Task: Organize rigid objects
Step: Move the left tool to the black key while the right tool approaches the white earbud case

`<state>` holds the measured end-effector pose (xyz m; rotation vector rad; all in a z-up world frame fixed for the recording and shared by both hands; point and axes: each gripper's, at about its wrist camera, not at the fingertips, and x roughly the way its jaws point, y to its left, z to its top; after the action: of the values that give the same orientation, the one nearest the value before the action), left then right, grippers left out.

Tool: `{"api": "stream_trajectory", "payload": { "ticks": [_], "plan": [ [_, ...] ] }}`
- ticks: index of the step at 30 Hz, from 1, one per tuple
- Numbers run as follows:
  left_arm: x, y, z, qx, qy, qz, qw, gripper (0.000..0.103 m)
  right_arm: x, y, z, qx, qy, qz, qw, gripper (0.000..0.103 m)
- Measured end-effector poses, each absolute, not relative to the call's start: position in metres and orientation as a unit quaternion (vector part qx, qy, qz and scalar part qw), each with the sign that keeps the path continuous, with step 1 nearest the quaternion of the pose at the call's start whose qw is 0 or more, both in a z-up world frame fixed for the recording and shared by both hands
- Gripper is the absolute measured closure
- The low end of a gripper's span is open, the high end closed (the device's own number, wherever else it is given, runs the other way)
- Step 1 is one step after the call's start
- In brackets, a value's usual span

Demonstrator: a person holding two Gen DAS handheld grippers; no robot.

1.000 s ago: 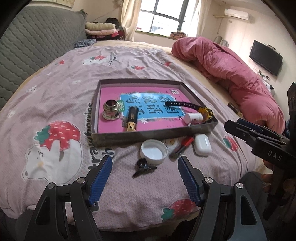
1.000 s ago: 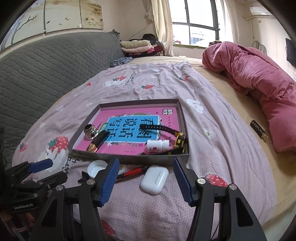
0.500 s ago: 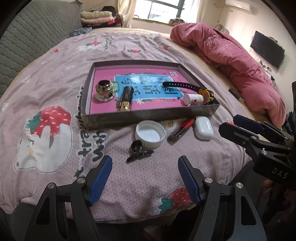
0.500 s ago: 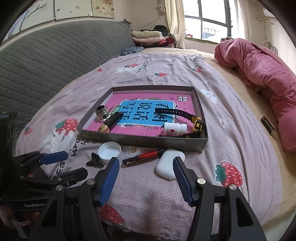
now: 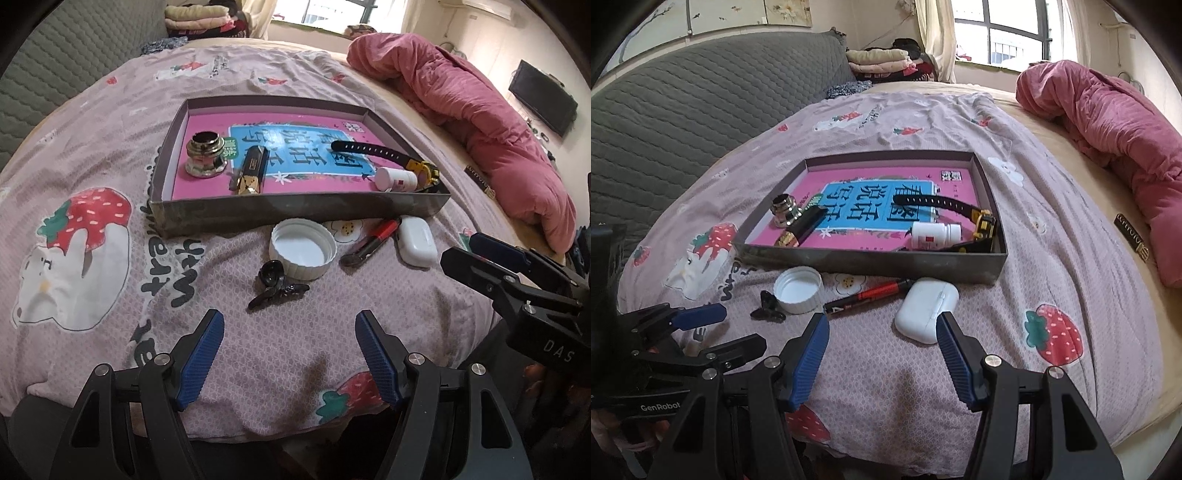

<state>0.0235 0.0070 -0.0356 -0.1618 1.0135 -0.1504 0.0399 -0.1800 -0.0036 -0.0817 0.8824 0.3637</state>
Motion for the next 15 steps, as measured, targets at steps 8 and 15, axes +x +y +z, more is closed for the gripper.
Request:
{"api": "stream_trajectory", "payload": {
  "ticks": [8,15],
  "plan": [
    [0.033,0.010,-0.048,-0.096,0.496,-0.064,0.861,0.028,0.046,-0.185,-0.013,-0.027,0.438,0.167,0.883,0.043],
    [0.040,0.010,-0.055,-0.103,0.498,-0.056,0.859,0.028,0.053,-0.190,-0.022,-0.021,0.449,0.156,0.880,0.043]
  ]
}}
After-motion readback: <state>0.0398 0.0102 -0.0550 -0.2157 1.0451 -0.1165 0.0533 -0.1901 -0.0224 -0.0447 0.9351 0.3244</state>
